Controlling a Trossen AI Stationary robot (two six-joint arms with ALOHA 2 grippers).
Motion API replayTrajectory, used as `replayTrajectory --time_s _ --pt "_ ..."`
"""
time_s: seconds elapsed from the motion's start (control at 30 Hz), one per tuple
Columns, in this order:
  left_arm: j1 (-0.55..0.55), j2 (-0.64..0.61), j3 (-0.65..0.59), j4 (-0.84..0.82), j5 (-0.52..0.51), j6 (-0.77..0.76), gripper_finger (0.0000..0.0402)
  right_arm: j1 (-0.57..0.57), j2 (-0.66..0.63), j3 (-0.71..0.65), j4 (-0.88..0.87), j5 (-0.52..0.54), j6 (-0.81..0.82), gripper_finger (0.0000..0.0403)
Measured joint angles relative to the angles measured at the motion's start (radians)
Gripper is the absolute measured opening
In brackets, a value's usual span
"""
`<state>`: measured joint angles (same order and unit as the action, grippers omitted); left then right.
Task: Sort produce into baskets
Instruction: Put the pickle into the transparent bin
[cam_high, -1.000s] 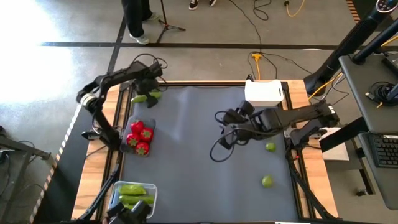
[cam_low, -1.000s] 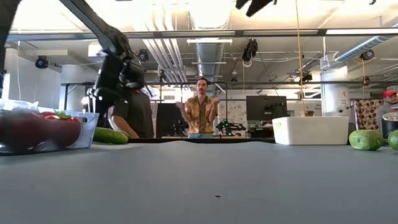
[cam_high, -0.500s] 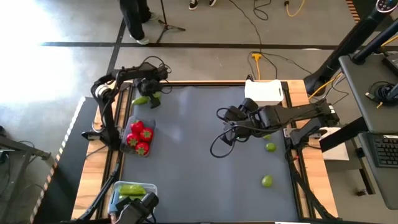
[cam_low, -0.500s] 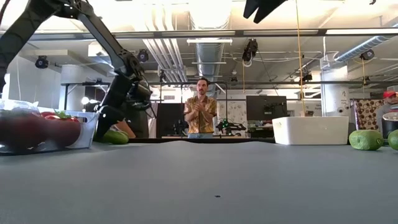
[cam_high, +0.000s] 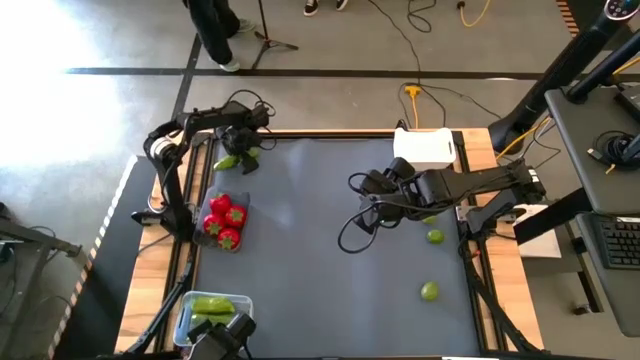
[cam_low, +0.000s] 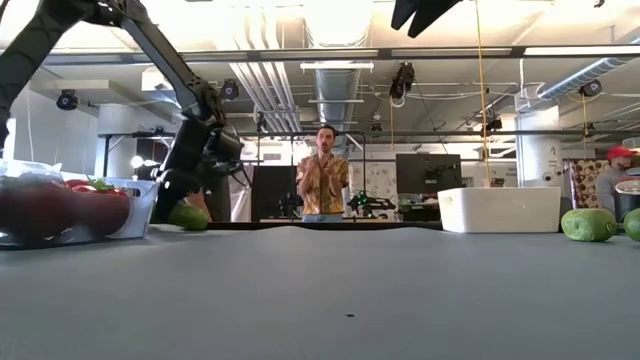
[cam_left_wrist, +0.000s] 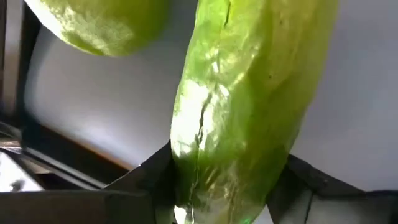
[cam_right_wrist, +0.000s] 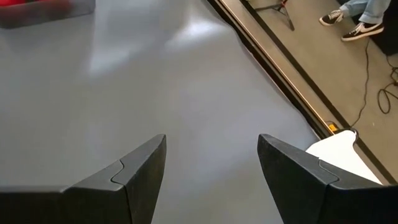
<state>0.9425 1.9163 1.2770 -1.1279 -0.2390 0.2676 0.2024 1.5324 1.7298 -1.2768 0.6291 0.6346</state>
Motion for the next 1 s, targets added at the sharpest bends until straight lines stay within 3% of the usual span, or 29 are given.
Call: replayTrajectory --time_s 0.23,0.43,0.57,0.7,0.9,1.0 --pt "-0.108 -0.241 -0.015 -0.016 0.131 -0.047 0.0169 0.0 0.004 0.0 0.004 0.001 0.02 0.0247" --pt "-0.371 -0.517 -0.087 -0.064 0.172 -0.103 0.0169 0.0 0.026 -0.001 0.033 0.003 0.02 0.0247" --pt "-0.65 -0.647 -0.146 -0.134 0.174 -0.292 0.0169 0.0 0.044 -0.001 0.055 0.003 0.02 0.0247" --pt "-0.994 -0.728 -0.194 -0.155 0.175 -0.593 0.0169 0.0 0.056 -0.001 0.087 0.002 0.02 0.0247" --pt "-1.525 -0.723 -0.211 -0.137 0.179 -1.071 0.0169 0.001 0.056 -0.01 0.082 0.002 0.019 0.0247" --pt "-1.735 -0.68 -0.211 -0.077 0.196 -1.291 0.017 0.003 0.056 -0.029 0.077 0.0 0.022 0.0247"
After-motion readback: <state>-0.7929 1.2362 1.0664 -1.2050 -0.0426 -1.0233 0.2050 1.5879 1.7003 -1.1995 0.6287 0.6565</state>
